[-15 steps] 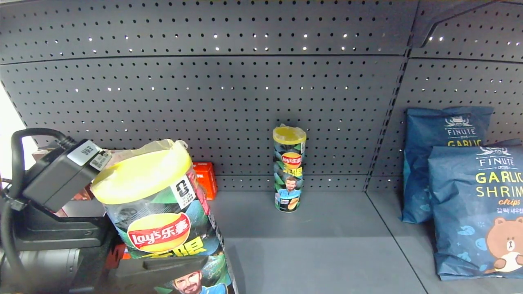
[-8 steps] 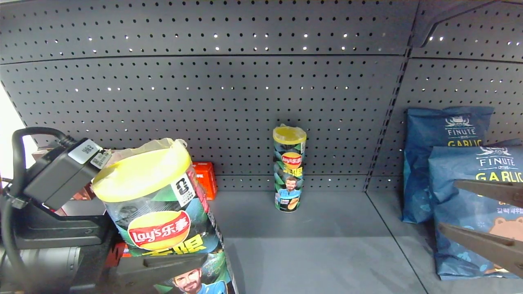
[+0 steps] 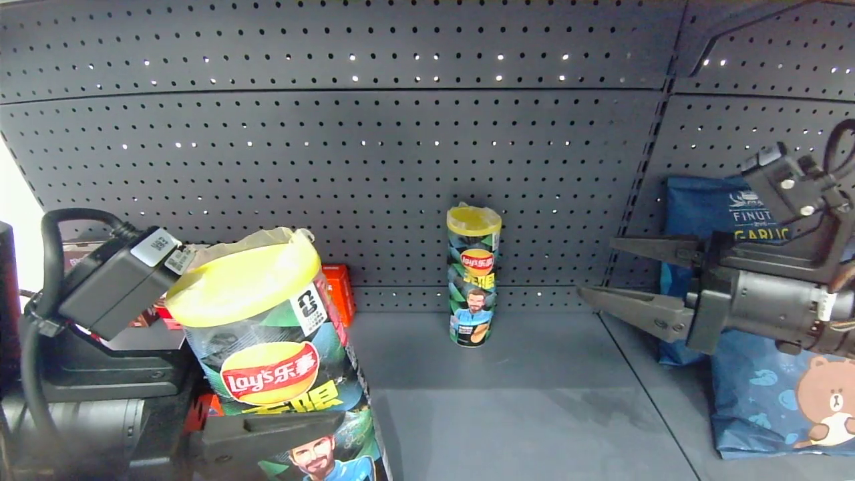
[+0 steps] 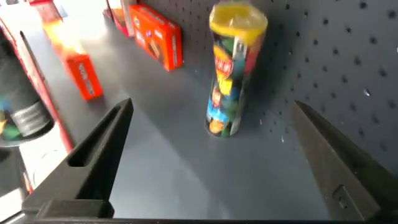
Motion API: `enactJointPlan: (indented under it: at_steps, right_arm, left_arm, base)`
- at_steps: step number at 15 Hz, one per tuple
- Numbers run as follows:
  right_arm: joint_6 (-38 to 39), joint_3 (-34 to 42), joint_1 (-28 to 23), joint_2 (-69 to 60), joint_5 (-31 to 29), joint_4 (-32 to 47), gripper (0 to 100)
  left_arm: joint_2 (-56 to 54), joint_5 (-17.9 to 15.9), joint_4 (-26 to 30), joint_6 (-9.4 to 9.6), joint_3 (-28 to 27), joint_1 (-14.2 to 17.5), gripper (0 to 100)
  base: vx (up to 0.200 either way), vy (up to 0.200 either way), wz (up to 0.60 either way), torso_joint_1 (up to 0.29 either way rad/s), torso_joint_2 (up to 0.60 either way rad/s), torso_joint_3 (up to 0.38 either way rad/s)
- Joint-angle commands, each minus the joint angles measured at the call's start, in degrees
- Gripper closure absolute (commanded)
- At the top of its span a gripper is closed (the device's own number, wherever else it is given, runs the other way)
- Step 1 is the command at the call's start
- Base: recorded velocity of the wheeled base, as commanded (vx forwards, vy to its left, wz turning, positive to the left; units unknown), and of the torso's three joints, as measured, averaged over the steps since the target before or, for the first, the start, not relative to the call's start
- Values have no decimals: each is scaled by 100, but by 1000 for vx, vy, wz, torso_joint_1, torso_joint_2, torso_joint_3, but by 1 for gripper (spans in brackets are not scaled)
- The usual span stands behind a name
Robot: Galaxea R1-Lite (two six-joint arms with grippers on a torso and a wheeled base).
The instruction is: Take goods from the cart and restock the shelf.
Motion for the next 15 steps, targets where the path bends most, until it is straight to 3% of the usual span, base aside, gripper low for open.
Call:
enactJointPlan:
  at_steps: [1, 4, 7, 15]
  right_arm:
    - [-74, -264, -72, 769, 94, -203, 0]
    - [-232, -457, -72, 1032, 217, -256, 0]
    - [-259, -606, -89, 1524, 841, -766, 0]
    - [-259, -1257, -265, 2632, 1105, -950, 0]
  left_arm:
    - [27, -1, -19, 2, -2, 0, 100]
    - [97, -9, -46, 2, -46, 0, 100]
    - [168, -9, -46, 2, -134, 0, 100]
    - [194, -18, -37, 2, -222, 0, 100]
  base:
    - [0, 0, 0, 0, 0, 0]
    - [0, 0, 0, 0, 0, 0]
    - [0, 0, 0, 0, 0, 0]
    - [0, 0, 0, 0, 0, 0]
